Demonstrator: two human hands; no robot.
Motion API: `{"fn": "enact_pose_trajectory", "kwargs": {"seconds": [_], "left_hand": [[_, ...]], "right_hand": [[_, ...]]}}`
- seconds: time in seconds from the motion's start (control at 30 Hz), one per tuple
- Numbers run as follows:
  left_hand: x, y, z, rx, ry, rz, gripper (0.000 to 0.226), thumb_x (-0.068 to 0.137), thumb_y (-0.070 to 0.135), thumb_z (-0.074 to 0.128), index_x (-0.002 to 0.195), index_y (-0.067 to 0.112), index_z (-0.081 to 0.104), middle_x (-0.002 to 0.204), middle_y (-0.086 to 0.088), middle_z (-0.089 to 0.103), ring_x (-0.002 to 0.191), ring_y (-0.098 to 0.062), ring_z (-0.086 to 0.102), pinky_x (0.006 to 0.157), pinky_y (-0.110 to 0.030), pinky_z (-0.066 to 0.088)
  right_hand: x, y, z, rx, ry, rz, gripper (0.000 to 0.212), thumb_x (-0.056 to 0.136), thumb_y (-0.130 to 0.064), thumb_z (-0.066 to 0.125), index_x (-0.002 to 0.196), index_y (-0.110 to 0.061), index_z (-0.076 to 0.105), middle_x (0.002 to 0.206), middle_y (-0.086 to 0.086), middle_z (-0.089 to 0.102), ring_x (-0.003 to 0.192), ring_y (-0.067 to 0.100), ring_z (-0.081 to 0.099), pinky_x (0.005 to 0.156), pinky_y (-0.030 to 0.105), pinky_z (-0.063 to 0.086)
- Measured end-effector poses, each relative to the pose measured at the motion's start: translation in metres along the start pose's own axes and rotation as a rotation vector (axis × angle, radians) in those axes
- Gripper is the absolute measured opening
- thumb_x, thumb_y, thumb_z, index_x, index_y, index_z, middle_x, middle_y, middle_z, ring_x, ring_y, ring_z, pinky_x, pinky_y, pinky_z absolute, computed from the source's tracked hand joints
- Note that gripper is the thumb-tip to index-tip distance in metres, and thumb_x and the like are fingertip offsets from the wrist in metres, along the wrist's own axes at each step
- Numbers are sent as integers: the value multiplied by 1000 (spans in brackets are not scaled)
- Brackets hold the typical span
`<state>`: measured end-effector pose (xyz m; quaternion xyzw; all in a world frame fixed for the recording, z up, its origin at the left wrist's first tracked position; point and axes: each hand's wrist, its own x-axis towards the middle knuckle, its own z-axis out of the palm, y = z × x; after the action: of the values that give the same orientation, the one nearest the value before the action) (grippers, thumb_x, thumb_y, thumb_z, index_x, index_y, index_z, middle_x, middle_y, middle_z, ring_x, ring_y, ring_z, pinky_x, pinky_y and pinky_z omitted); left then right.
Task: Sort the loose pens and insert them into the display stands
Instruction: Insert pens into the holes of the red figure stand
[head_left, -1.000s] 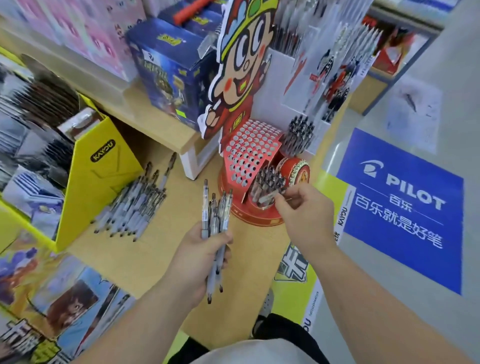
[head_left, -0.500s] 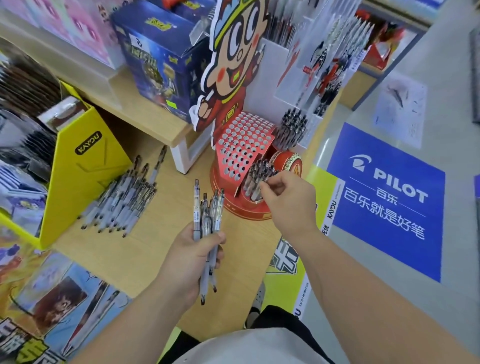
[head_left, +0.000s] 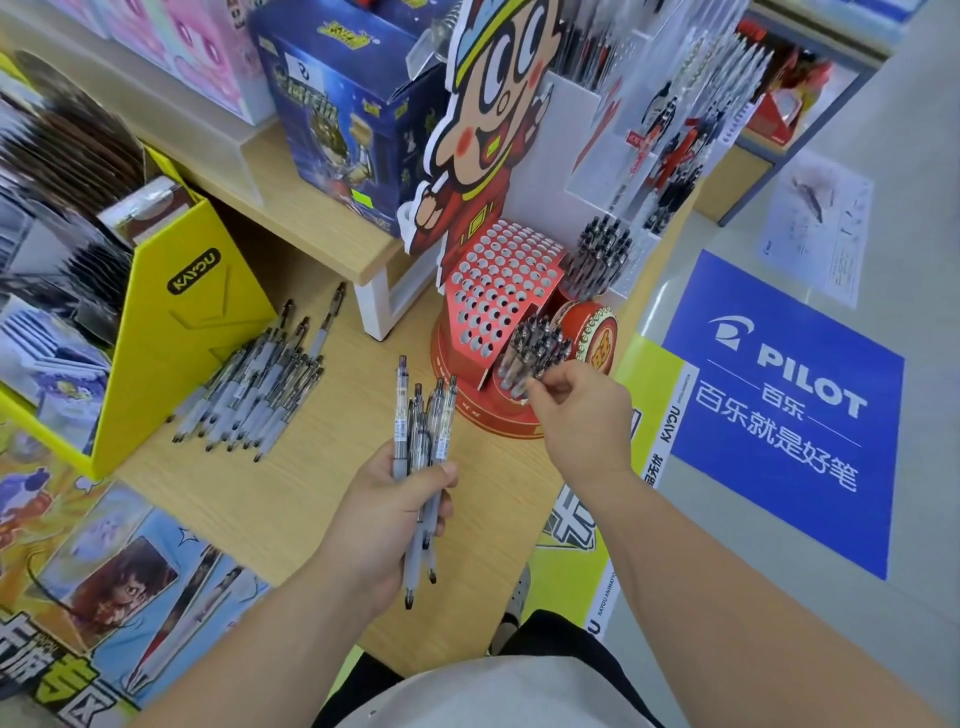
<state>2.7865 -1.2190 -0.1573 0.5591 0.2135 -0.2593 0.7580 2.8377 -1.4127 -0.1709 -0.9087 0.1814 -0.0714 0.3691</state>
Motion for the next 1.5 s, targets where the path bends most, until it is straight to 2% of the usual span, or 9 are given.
{"fn": "enact_pose_trajectory", "kwargs": {"seconds": [0.23, 0.43, 0.53, 0.67, 0.9, 1.07, 1.23, 1.37, 1.5], "left_hand": [[-4, 0, -3, -18, -35, 6, 9, 94, 8, 66, 96, 11, 59, 78, -6, 63, 61, -17, 56, 60, -34, 45], [-7, 2, 7, -1, -119, 26, 8, 94, 8, 66, 94, 12, 58, 79, -9, 64, 58, -19, 55, 56, -32, 44], [-6, 2, 21, 7, -158, 51, 13, 93, 7, 67, 89, 16, 60, 78, -10, 63, 56, -20, 53, 53, -31, 42], [-7, 1, 51, 29, -171, 110, 17, 78, 13, 74, 73, 27, 67, 65, -4, 58, 50, -19, 48, 48, -28, 38], [-5, -14, 124, 188, -1, 174, 19, 76, 18, 72, 90, 14, 59, 71, -6, 63, 53, -22, 48, 54, -32, 37], [-9, -31, 203, 93, 166, 103, 13, 92, 12, 71, 100, 11, 60, 76, -12, 62, 53, -22, 46, 47, -29, 36], [-9, -33, 260, 44, 237, 152, 8, 92, 8, 70, 90, 14, 66, 76, -15, 53, 47, -17, 43, 43, -24, 37], [-7, -25, 283, 80, 258, 209, 13, 91, 4, 72, 93, 12, 62, 62, -4, 57, 45, -12, 46, 44, -23, 39], [-3, -20, 282, 74, 316, 216, 9, 93, 15, 71, 96, 13, 63, 78, -15, 55, 54, -18, 45, 48, -28, 43]], "right_hand": [[5, 2, 7, -103, -5, 1, 13, 91, -27, 71, 85, -15, 74, 73, -9, 66, 69, 11, 62, 66, 30, 52], [-11, -6, -13, -9, -8, 23, 22, 85, -34, 77, 71, -28, 62, 64, -13, 62, 62, 2, 60, 58, 21, 47], [-25, -22, -35, 307, -170, 141, 23, 89, -35, 74, 76, -17, 69, 66, 2, 69, 57, 12, 65, 56, 30, 53], [-26, -25, -62, 582, -465, 216, 16, 88, -24, 75, 90, -8, 71, 74, 10, 71, 57, 16, 62, 54, 28, 51], [17, 32, -100, 678, -600, 181, 17, 83, -15, 80, 83, -6, 67, 61, 2, 65, 58, 17, 64, 54, 26, 51], [54, 79, -139, 725, -755, 233, 10, 87, -10, 76, 81, -7, 68, 70, 10, 64, 61, 19, 62, 57, 31, 51], [79, 101, -172, 756, -802, 253, 8, 88, -12, 74, 87, -9, 66, 69, 5, 62, 60, 17, 64, 54, 28, 51], [92, 107, -187, 776, -748, 224, 21, 86, -23, 78, 88, -4, 69, 67, 5, 62, 57, 17, 60, 53, 29, 50], [106, 100, -186, 761, -809, 188, 19, 90, -21, 74, 81, -5, 69, 65, 6, 65, 61, 18, 63, 59, 31, 51]]}}
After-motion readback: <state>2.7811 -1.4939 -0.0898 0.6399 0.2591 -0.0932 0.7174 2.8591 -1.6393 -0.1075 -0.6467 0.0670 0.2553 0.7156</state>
